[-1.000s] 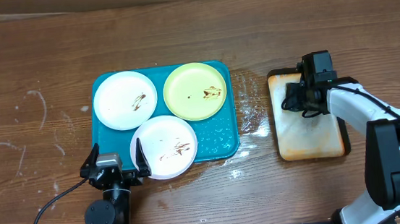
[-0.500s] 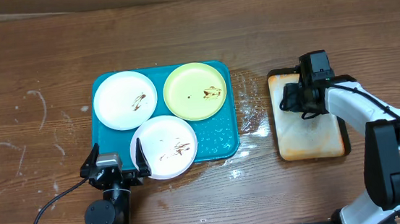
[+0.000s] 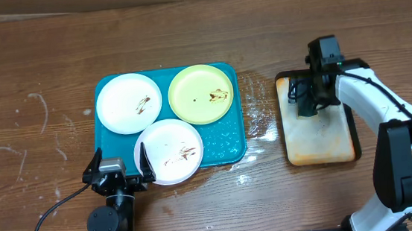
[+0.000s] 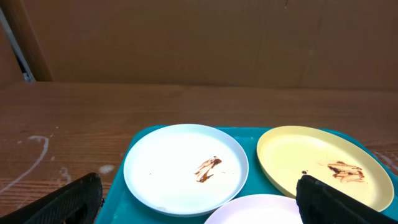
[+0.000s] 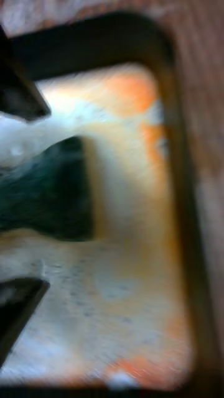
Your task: Clean dirty plates on tray and stack at the side
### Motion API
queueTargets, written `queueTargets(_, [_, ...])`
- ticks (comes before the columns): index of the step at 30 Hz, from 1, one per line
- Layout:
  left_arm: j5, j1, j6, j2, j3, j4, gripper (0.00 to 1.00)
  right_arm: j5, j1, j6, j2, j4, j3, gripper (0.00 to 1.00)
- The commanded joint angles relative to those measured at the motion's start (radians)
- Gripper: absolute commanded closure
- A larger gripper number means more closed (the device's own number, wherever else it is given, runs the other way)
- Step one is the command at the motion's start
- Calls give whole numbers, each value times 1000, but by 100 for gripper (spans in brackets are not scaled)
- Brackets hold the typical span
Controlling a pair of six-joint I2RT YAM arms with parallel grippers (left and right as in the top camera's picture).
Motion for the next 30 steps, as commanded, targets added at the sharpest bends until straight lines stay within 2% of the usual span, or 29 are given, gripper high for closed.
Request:
queueTargets(1, [11, 6, 16, -7, -3, 1, 0, 15, 1, -71, 5, 18, 27, 36])
queueTargets(6, [11, 6, 16, -7, -3, 1, 0, 27, 1, -93, 7, -56, 27, 39])
queueTargets(16, [11, 6, 16, -7, -3, 1, 0, 28, 7, -62, 7, -285, 131, 27])
queueTargets(22, [11, 6, 16, -7, -3, 0, 0, 22, 9, -65, 12, -328, 212, 33])
queueTargets(27, [11, 6, 16, -7, -3, 1, 0, 18, 9, -89, 69, -385, 245, 31])
queueTargets(30, [11, 6, 16, -7, -3, 1, 0, 5, 9, -92, 116, -419, 262, 39])
